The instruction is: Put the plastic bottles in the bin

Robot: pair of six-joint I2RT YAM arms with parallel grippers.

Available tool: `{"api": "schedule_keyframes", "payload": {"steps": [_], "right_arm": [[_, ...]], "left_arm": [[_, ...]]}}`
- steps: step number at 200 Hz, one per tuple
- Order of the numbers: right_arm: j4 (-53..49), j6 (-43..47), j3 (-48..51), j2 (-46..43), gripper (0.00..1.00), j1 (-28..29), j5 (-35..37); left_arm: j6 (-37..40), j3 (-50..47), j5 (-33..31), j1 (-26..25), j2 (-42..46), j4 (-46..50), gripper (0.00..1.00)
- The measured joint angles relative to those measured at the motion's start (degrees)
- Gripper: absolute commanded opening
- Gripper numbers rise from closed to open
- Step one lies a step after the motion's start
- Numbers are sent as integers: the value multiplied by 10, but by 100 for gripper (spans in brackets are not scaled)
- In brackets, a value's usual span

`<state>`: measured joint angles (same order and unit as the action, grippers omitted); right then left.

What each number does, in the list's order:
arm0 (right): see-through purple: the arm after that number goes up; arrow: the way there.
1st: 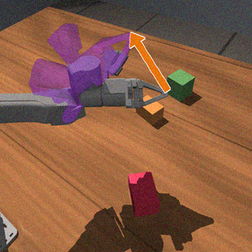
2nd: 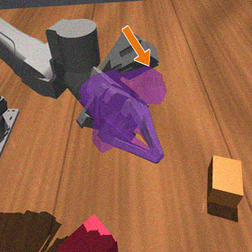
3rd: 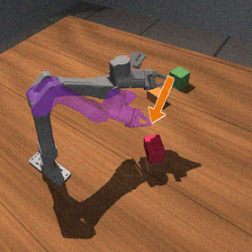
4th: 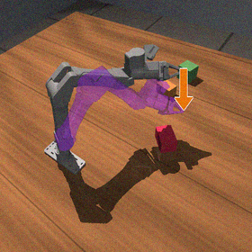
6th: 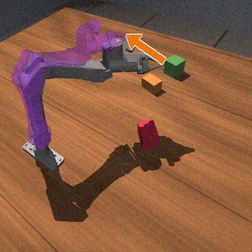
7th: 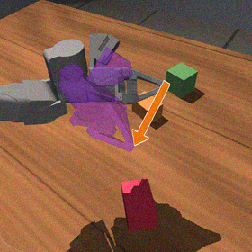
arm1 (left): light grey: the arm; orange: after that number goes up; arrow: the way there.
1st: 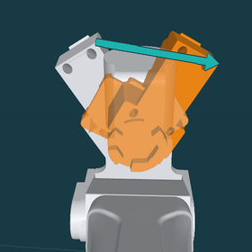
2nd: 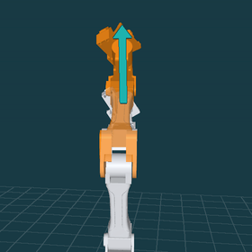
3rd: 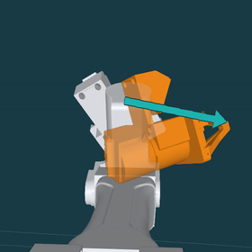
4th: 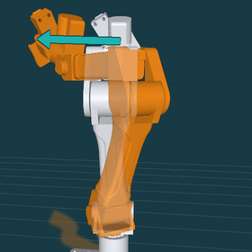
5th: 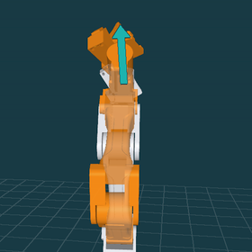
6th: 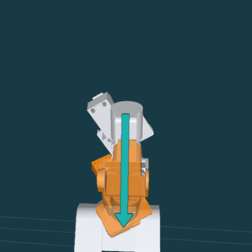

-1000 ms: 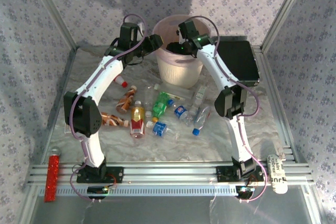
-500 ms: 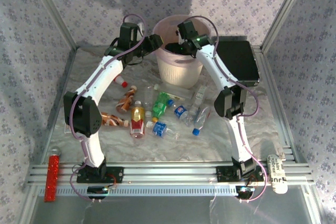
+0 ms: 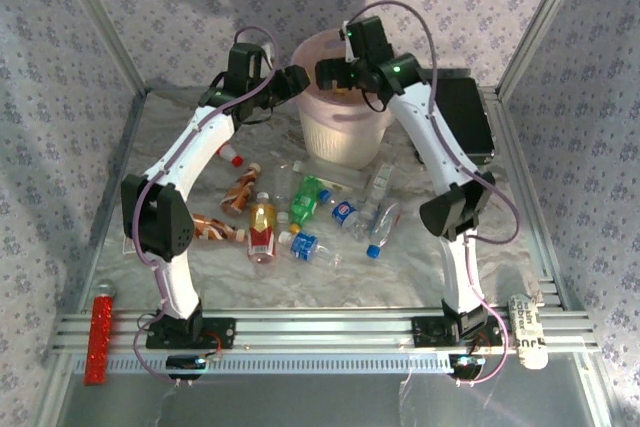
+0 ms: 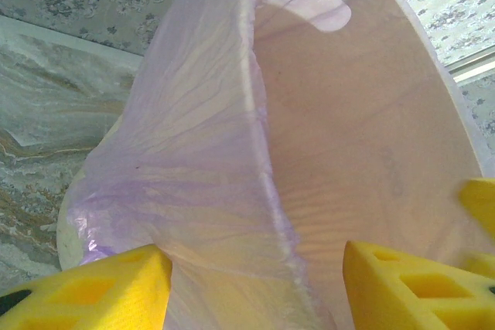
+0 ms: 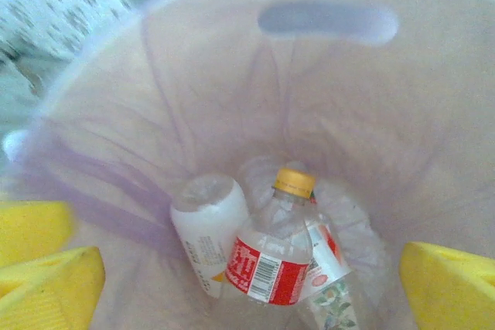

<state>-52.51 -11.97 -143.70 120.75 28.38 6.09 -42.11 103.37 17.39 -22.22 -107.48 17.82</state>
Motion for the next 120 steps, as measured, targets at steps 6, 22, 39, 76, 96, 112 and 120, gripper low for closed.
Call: {"api": "schedule_keyframes", "payload": {"steps": [6, 22, 39, 76, 96, 112, 120], "right_arm": [[0, 0, -1, -14, 99, 2, 3], [0, -3, -3, -50, 99, 4, 11], [-7, -18, -3, -90, 99, 5, 22], [-27, -53, 91, -223, 99, 5, 49], [-28, -73, 207, -322, 99, 5, 56], [-32, -94, 304, -397, 99, 5, 62], [-34, -106, 357, -434, 99, 3, 63]], "left_arm": [[0, 0, 0, 0, 0, 0, 61], [0, 0, 0, 0, 0, 0, 61], [0, 0, 0, 0, 0, 0, 60], [0, 0, -1, 0, 0, 0, 60], [0, 0, 0, 0, 0, 0, 60], [0, 0, 0, 0, 0, 1, 61], [1, 0, 0, 0, 0, 1, 60]]}}
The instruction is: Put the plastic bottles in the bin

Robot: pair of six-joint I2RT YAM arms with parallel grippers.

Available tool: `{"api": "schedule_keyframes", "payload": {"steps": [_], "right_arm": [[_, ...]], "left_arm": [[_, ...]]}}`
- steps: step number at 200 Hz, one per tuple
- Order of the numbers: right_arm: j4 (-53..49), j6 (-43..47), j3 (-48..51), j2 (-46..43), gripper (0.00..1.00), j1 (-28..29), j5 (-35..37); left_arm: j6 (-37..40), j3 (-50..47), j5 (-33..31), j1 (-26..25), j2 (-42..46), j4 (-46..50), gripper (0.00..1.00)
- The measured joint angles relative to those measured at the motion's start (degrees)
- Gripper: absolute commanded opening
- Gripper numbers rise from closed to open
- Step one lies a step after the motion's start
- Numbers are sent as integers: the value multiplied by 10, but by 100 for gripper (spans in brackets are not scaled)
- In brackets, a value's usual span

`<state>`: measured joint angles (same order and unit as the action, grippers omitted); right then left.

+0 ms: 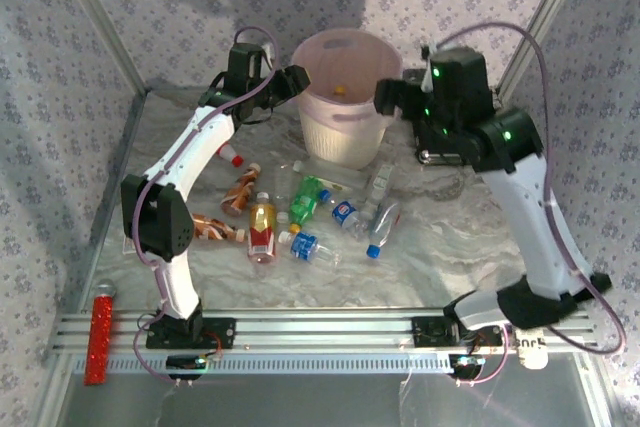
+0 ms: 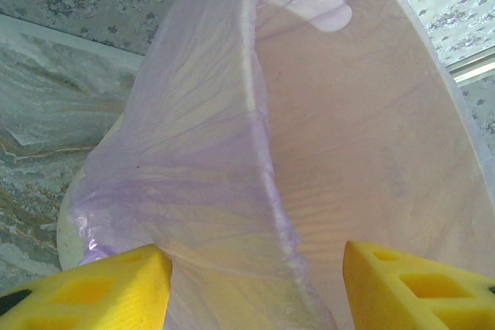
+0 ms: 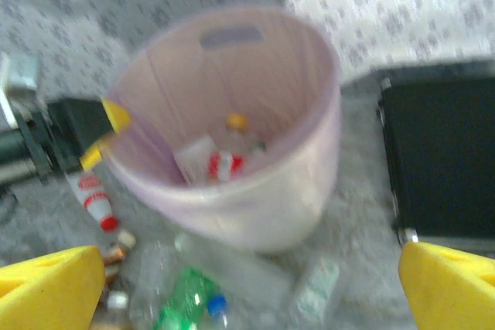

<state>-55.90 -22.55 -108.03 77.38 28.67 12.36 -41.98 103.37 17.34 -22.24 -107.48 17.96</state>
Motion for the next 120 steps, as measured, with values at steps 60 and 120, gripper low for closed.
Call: {"api": "schedule_keyframes", "payload": {"steps": [60, 120], "right_arm": [[-21, -100, 333, -192, 92, -6, -21], [68, -167, 555, -188, 80, -6, -94]], "left_arm": [[19, 1, -2, 0, 1, 2, 60], [25, 1, 0, 0, 1, 3, 60]]}}
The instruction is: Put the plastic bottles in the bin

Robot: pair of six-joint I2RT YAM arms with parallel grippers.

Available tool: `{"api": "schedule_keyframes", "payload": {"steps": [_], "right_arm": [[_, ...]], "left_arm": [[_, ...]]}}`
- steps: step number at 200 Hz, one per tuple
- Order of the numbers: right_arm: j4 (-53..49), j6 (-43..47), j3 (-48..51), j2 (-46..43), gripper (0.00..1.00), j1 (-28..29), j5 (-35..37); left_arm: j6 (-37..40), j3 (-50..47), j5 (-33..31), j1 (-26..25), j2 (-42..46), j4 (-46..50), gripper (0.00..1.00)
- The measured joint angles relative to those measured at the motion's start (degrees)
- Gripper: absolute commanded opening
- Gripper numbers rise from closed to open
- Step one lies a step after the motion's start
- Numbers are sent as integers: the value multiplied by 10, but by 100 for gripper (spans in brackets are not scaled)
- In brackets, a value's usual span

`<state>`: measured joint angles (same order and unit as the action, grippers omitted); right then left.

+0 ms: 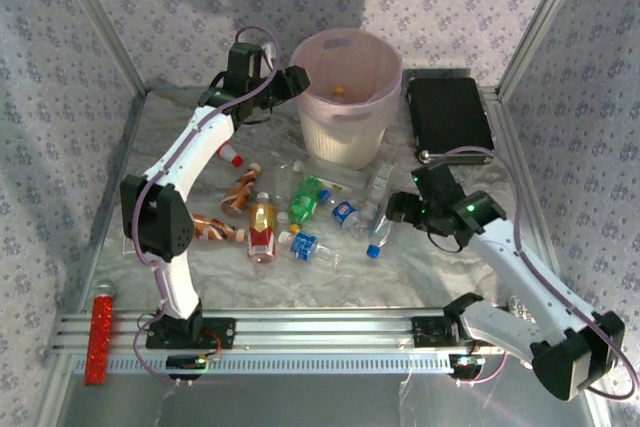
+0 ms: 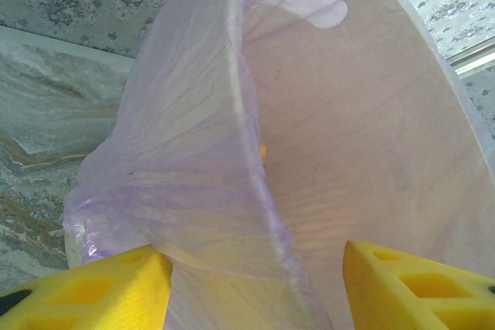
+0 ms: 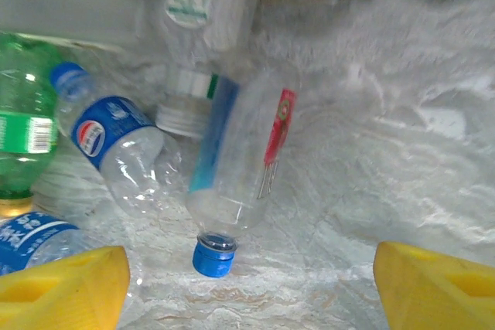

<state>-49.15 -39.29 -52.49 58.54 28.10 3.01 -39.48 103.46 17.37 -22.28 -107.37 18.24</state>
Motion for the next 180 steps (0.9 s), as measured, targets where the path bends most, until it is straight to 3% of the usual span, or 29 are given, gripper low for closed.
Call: {"api": "schedule_keyframes", "payload": {"steps": [54, 180], "right_arm": [[90, -9, 61, 79, 76, -14, -31], [235, 3, 85, 208, 73, -37, -63]], "left_arm": [[5, 6, -2, -3, 0, 13, 60], [9, 16, -7, -11, 0, 34, 60]]}}
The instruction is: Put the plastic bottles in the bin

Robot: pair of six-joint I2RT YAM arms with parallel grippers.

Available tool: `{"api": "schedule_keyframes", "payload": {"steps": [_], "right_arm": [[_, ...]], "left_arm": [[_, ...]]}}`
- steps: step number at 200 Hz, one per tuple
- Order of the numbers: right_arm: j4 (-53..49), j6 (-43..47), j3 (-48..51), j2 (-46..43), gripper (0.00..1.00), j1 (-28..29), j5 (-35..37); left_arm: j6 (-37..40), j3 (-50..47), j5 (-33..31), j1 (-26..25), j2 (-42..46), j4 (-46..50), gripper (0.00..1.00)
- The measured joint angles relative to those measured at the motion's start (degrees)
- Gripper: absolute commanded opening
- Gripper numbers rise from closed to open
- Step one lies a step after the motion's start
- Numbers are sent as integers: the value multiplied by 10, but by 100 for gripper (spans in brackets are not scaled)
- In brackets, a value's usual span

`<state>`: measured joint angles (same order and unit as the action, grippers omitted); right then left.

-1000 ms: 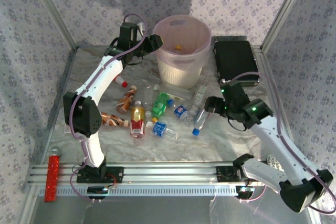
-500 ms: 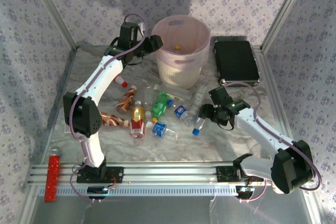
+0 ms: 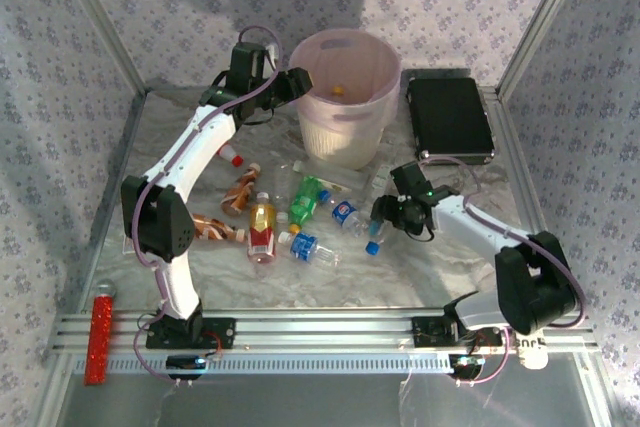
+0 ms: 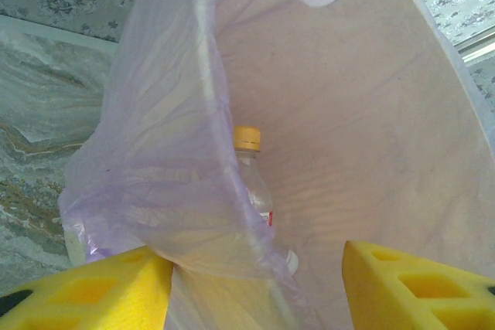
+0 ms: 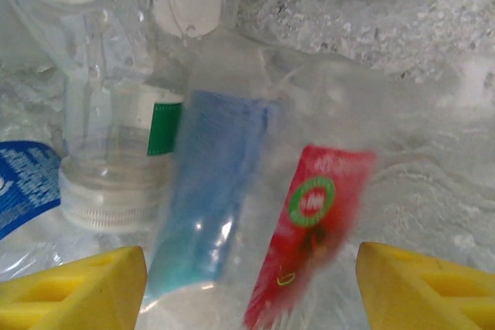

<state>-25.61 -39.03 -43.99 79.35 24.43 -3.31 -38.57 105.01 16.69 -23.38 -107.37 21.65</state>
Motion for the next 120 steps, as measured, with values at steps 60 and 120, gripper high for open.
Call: {"api": "schedule_keyframes", "payload": {"steps": [60, 120], "right_arm": [[33, 7, 14, 57, 63, -3, 1], [28, 11, 14, 54, 56, -3, 6]], "left_arm": [[5, 5, -3, -2, 0, 10, 60], [6, 6, -4, -3, 0, 11, 60]]}}
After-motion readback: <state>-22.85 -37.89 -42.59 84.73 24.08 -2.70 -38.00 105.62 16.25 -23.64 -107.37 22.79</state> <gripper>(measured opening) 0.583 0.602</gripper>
